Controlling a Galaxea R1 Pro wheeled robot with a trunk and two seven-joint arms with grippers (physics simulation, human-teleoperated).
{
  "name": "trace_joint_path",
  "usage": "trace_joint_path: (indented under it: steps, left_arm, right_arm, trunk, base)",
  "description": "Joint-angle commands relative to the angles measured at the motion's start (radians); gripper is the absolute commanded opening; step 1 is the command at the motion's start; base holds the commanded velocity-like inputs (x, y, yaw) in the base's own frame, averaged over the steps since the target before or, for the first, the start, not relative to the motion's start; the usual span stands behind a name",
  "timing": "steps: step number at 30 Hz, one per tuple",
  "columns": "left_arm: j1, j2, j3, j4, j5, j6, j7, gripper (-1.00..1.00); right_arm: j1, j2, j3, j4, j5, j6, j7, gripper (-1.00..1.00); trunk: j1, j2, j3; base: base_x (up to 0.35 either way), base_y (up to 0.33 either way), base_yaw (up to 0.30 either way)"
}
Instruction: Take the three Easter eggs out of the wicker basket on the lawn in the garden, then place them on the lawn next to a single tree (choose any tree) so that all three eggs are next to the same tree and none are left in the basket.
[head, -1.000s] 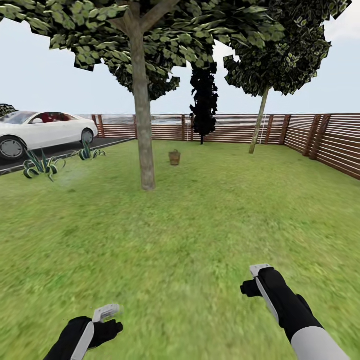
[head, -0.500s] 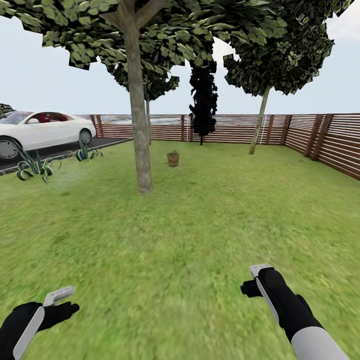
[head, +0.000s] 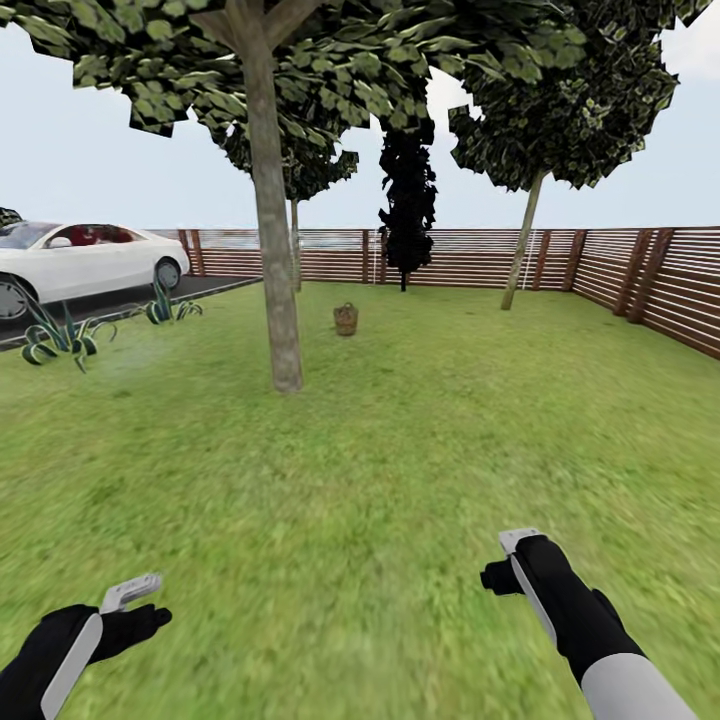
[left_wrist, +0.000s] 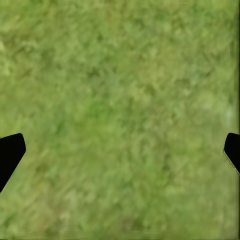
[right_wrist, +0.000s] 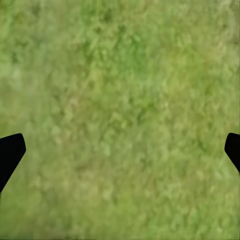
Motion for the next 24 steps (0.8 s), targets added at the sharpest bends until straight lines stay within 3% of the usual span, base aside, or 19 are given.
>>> trace_joint_path:
  steps: [1, 7, 24]
  left_arm:
    - [-0.001, -0.001, 0.001, -0.001, 0.007, 0.005, 0.003, 1.0]
    - [-0.001, -0.018, -0.001, 0.001, 0.005, 0.005, 0.003, 1.0]
    - [-0.001, -0.038, -0.004, 0.004, 0.005, 0.005, 0.003, 1.0]
  right_arm:
    - [-0.001, -0.001, 0.003, -0.001, 0.006, 0.005, 0.002, 1.0]
    - [-0.001, 0.001, 0.004, 0.0, 0.006, 0.005, 0.002, 1.0]
    - [-0.001, 0.004, 0.006, 0.001, 0.007, 0.005, 0.001, 1.0]
  trunk:
    - [0.001, -0.001, -0.001]
    - [0.001, -0.001, -0.001]
    - [0.001, -0.001, -0.001]
  base:
    - [0.339, 0.0, 0.0]
    - [0.339, -0.058, -0.048]
    - [0.339, -0.102, -0.286]
